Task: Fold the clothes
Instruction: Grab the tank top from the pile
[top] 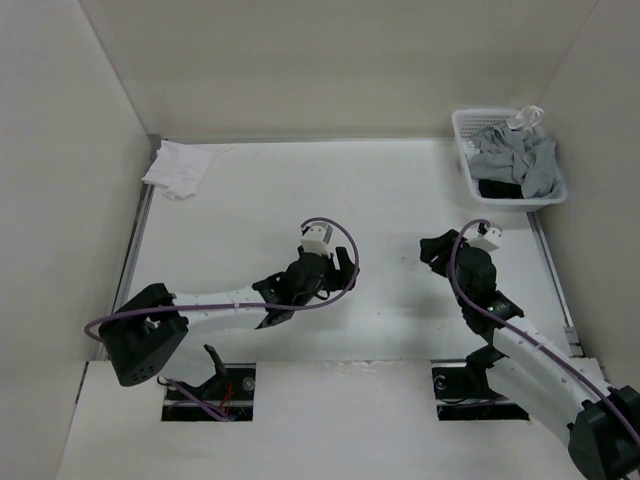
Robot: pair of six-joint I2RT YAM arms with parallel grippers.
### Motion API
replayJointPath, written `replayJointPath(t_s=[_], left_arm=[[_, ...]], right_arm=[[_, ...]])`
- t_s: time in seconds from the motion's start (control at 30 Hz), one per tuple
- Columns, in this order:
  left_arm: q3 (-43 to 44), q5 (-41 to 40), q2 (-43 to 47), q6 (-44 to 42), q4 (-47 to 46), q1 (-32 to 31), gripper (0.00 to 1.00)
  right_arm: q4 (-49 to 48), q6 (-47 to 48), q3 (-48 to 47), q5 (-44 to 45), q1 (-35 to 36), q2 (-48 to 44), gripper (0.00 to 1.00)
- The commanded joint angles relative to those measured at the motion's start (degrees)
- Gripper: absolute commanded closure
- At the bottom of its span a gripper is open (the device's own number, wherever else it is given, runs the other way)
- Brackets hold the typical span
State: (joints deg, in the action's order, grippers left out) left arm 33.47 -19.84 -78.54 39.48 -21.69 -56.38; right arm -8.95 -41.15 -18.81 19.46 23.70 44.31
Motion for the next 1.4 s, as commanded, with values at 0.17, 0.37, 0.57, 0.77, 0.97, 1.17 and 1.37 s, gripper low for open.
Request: replayJointPath(t_s=[0.17, 0.37, 0.57, 0.77, 0.97, 1.17, 1.37], left_arm=[[-1.83, 3.23, 0.49, -3.18, -4.06, 0.17, 0.35], [-4.03, 2.78, 2.61, -3.80, -6.51, 0.80, 0.37], [-5.44, 3.66, 0.94, -4.77, -11.27, 0.00, 0.50], [-5.88, 5.24, -0.64, -3.98, -11.88, 2.63, 0.47], [-6.31, 8.50, -2.49, -2.57, -13.37, 5.62, 0.47], [-6.67, 11.22, -3.72, -0.64, -14.52, 7.65, 0.46], [-6.40, 11.93, -4.51, -0.29, -14.78, 7.47, 0.46]], right_arm=[[2.80, -1.48, -5.44, 5.23, 1.04, 0.33, 0.44], [3.85, -0.17, -11.32, 5.76, -0.62, 3.75, 0.90], [5.61, 5.81, -34.61, 6.11, -19.95, 24.65, 0.91], [8.06, 10.12, -56.66, 6.72, -34.28, 47.94, 0.60], [15.63, 12.67, -68.29, 10.59, -39.66, 61.50, 0.44], [16.42, 13.64, -69.61, 8.32, -41.77, 67.21, 0.41], [14.49, 12.32, -69.79, 3.39, -42.12, 68.72, 0.88]])
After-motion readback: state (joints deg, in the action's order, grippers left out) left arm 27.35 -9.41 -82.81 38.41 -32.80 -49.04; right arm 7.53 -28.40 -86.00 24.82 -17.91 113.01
